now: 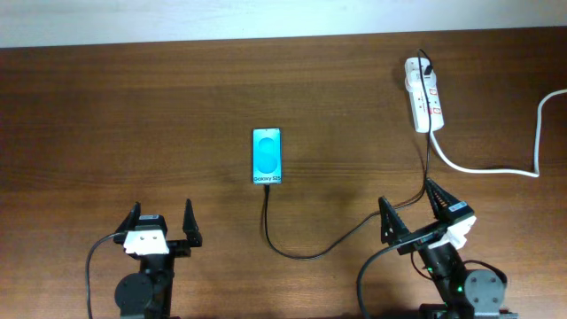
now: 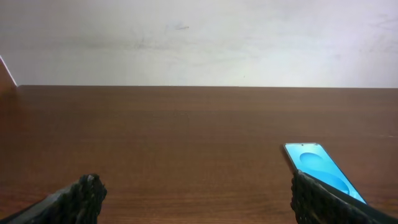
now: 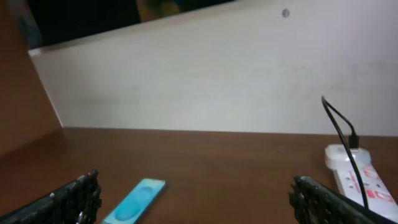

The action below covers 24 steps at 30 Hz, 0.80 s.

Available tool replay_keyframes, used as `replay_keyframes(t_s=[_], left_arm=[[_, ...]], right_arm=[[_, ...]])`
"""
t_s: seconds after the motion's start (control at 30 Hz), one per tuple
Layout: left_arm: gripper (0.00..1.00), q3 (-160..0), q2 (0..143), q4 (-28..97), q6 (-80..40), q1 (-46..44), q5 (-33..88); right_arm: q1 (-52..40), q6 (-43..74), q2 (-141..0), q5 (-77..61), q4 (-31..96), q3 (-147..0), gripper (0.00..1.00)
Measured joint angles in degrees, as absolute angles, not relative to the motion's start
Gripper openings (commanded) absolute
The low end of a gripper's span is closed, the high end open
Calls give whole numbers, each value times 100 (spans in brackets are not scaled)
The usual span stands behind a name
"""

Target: Plug charger to phone and switch on socket

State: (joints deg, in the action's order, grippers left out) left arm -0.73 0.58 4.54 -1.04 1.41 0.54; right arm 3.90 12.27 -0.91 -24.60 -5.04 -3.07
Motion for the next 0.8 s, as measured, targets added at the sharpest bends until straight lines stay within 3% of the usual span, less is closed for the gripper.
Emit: replay_keyframes(t_s=[0.23, 0.5, 0.8], left_arm=[[99, -73, 58, 454, -104, 141, 56], [99, -73, 58, 454, -104, 141, 54], [99, -73, 58, 454, -104, 139, 56]], right_arm=[[390, 1227, -91, -2145, -744, -73, 98], [390, 1229, -91, -1435, 287, -60, 98], [390, 1223, -89, -1111, 318, -60, 98]])
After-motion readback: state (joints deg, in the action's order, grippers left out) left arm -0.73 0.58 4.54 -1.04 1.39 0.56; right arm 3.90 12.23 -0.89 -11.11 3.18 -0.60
